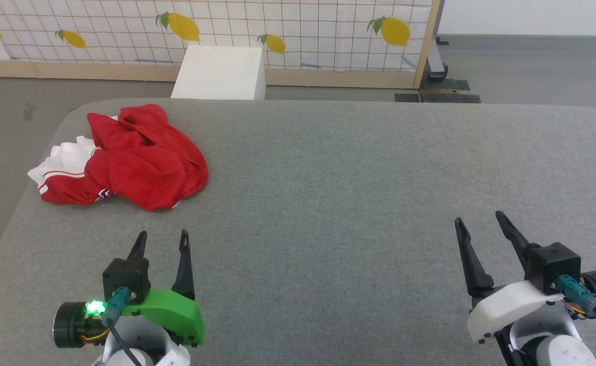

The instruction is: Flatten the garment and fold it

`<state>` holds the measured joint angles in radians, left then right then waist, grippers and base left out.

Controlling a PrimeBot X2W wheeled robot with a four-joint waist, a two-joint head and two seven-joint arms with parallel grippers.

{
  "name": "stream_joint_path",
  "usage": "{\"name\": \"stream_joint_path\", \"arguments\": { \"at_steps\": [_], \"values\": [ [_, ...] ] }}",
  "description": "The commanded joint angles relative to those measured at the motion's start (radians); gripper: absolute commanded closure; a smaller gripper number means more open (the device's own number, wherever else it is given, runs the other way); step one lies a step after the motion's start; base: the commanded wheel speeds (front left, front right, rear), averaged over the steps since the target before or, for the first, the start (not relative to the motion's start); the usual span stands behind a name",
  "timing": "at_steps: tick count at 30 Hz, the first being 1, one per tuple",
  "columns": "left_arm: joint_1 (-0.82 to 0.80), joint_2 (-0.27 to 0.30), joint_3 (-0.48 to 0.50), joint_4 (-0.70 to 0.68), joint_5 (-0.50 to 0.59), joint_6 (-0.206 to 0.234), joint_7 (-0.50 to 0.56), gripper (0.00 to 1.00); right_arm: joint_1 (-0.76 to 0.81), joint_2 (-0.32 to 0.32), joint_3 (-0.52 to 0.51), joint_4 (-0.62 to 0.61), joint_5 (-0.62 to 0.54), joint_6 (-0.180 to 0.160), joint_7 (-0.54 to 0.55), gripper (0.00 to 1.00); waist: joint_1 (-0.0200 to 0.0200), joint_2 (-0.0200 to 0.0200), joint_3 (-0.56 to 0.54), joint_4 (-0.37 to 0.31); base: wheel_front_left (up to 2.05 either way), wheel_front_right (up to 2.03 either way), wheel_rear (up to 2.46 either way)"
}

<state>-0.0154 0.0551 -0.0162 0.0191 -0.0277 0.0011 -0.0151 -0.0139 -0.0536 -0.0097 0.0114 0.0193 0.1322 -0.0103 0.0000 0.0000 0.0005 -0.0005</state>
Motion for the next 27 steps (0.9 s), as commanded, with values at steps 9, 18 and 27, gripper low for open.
{"name": "stream_joint_path", "arguments": {
  "at_steps": [9, 18, 27],
  "values": [
    [-0.007, -0.001, -0.015, 0.02, -0.018, 0.004, -0.027, 0.0, 0.008, 0.001, -0.02, 0.009, 0.023, 0.0, -0.03, 0.0, 0.0, 0.0, 0.0, -0.001, 0.0, 0.0, 0.0],
    [-0.011, -0.001, -0.024, 0.034, -0.027, 0.005, -0.045, 0.0, 0.011, 0.001, -0.037, 0.012, 0.037, 0.0, -0.049, 0.0, 0.0, 0.0, 0.001, -0.002, 0.0, 0.0, 0.0],
    [-0.015, -0.001, -0.033, 0.047, -0.036, 0.005, -0.064, 0.0, 0.013, 0.001, -0.054, 0.014, 0.055, 0.0, -0.067, 0.0, 0.0, 0.0, 0.002, -0.004, 0.0, 0.0, 0.0]
  ]
}}
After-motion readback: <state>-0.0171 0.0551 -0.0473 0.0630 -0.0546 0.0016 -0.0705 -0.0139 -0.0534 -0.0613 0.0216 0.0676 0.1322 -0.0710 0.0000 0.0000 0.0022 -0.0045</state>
